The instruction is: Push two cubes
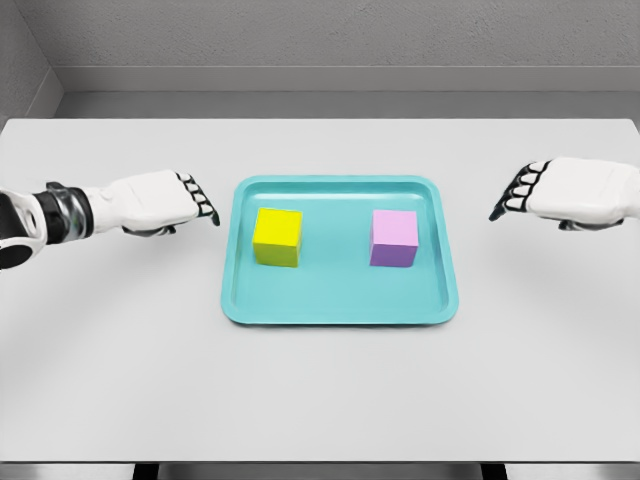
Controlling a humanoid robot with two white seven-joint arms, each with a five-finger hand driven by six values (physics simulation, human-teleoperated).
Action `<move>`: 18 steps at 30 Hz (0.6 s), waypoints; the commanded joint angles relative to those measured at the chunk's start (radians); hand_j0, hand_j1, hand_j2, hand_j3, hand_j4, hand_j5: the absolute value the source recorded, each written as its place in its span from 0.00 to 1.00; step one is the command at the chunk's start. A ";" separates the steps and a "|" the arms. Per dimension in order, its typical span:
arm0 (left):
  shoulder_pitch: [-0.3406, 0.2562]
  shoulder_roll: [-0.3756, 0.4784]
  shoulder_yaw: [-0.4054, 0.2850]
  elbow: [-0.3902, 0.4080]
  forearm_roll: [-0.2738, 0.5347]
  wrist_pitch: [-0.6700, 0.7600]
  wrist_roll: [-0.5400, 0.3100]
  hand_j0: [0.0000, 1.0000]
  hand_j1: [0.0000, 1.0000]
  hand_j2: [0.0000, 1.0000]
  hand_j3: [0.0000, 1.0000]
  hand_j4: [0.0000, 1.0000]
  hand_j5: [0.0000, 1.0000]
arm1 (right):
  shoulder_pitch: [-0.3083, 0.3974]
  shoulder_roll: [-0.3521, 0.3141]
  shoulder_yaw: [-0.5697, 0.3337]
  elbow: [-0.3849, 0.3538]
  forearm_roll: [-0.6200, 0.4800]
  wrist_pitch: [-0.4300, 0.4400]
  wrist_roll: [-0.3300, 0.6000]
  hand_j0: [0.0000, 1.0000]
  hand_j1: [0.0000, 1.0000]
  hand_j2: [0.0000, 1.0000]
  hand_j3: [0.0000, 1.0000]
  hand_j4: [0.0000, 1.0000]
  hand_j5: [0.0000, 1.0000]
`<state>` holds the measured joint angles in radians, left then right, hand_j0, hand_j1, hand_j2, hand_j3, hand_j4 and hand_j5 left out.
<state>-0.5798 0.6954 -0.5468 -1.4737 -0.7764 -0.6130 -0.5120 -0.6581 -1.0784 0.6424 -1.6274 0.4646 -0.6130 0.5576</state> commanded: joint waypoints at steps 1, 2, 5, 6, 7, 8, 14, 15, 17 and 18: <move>0.000 -0.023 -0.008 -0.004 0.005 0.002 -0.005 0.72 0.72 0.72 0.72 0.72 0.72 | -0.003 0.035 0.022 0.052 -0.021 0.002 0.011 0.68 0.68 0.68 0.68 0.68 0.68; 0.000 -0.023 -0.008 -0.007 0.008 0.002 -0.005 0.72 0.72 0.72 0.72 0.72 0.72 | -0.003 0.044 0.031 0.052 -0.043 0.002 0.011 0.68 0.68 0.68 0.68 0.68 0.68; 0.000 -0.022 -0.007 -0.020 0.012 0.002 -0.003 0.72 0.72 0.72 0.72 0.72 0.72 | -0.005 0.094 0.059 0.058 -0.055 0.002 0.013 0.68 0.68 0.68 0.68 0.68 0.68; -0.002 -0.022 -0.007 -0.020 0.012 0.002 -0.003 0.72 0.72 0.72 0.72 0.72 0.72 | -0.003 0.123 0.063 0.086 -0.050 0.002 0.015 0.68 0.68 0.68 0.68 0.68 0.68; -0.002 -0.022 -0.007 -0.020 0.012 0.002 -0.003 0.72 0.72 0.72 0.72 0.72 0.72 | -0.003 0.138 0.063 0.100 -0.046 0.002 0.015 0.68 0.68 0.68 0.68 0.68 0.68; -0.002 -0.022 -0.007 -0.020 0.012 0.002 -0.003 0.72 0.72 0.72 0.72 0.72 0.72 | -0.005 0.138 0.062 0.101 -0.046 0.002 0.015 0.68 0.68 0.68 0.68 0.68 0.68; -0.003 -0.023 -0.007 -0.028 0.014 0.002 -0.003 0.72 0.72 0.72 0.72 0.72 0.72 | -0.006 0.215 0.060 0.192 0.005 0.002 0.016 0.68 0.68 0.68 0.68 0.68 0.68; -0.003 -0.023 -0.007 -0.030 0.016 0.002 -0.003 0.72 0.72 0.72 0.72 0.72 0.72 | -0.006 0.215 0.060 0.193 0.006 0.002 0.016 0.68 0.68 0.68 0.68 0.68 0.68; -0.003 -0.025 -0.008 -0.034 0.014 0.002 -0.003 0.72 0.72 0.72 0.72 0.72 0.72 | -0.011 0.218 0.059 0.193 0.012 0.002 0.016 0.68 0.68 0.68 0.68 0.68 0.68; -0.003 -0.025 -0.008 -0.039 0.014 0.002 -0.003 0.72 0.72 0.72 0.72 0.72 0.72 | -0.021 0.230 0.059 0.193 0.019 0.002 0.018 0.68 0.68 0.68 0.68 0.68 0.68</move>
<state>-0.5829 0.6706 -0.5553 -1.5068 -0.7661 -0.6131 -0.5158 -0.6826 -0.8637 0.7024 -1.4432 0.4778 -0.6131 0.5740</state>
